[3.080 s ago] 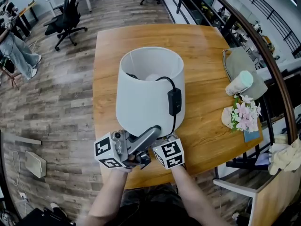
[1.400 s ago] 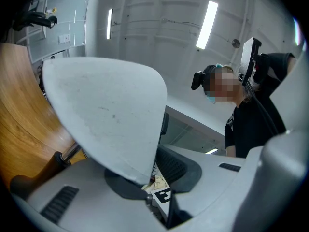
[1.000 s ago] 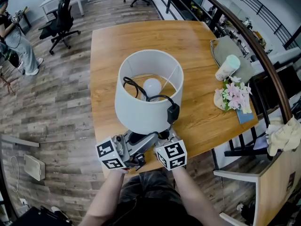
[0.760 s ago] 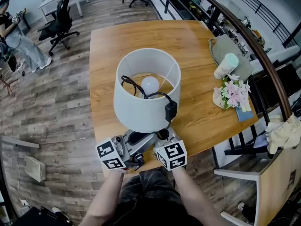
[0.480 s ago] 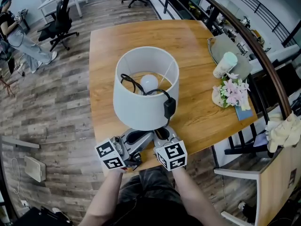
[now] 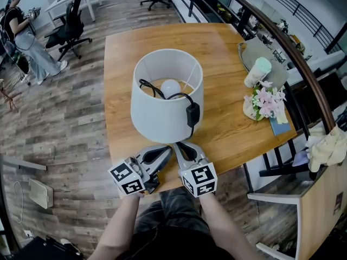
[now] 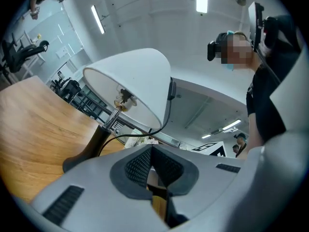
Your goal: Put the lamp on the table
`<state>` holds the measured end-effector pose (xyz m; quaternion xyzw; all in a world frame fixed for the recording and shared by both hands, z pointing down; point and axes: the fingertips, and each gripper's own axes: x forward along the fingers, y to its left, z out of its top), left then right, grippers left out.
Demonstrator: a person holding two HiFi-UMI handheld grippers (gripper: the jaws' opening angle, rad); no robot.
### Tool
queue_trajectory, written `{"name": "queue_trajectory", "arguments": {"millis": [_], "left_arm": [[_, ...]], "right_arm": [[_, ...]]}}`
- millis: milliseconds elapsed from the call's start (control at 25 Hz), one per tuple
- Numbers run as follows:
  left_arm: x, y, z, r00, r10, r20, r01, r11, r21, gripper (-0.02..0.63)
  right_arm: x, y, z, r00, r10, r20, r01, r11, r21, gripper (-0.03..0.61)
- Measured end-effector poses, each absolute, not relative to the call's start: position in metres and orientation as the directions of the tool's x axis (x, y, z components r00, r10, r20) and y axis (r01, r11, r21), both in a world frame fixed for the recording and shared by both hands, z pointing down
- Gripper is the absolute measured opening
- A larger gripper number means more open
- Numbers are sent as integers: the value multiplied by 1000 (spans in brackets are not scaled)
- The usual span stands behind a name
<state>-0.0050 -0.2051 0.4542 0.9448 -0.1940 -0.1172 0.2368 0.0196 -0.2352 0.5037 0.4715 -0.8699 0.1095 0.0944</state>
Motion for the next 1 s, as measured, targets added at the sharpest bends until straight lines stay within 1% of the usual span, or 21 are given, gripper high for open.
{"name": "queue_trajectory", "arguments": {"millis": [360,720,1000], "left_arm": [[-22,-200,457,842,-538,-35,-482,-780,399,-3],[-49,-191,448,758,-652,-27,-608,-721,331,-3],[-69,-180,439,715,-699,-29,-662,-690,294,-3]], "right_arm": [[22,-212,485,-532,-817,221,-845,528,-80,8],[25,-188,466,-518,-836,181,-852,524,-21,8],[28,-176,451,-504,-852,144,-861,508,-5,8]]}}
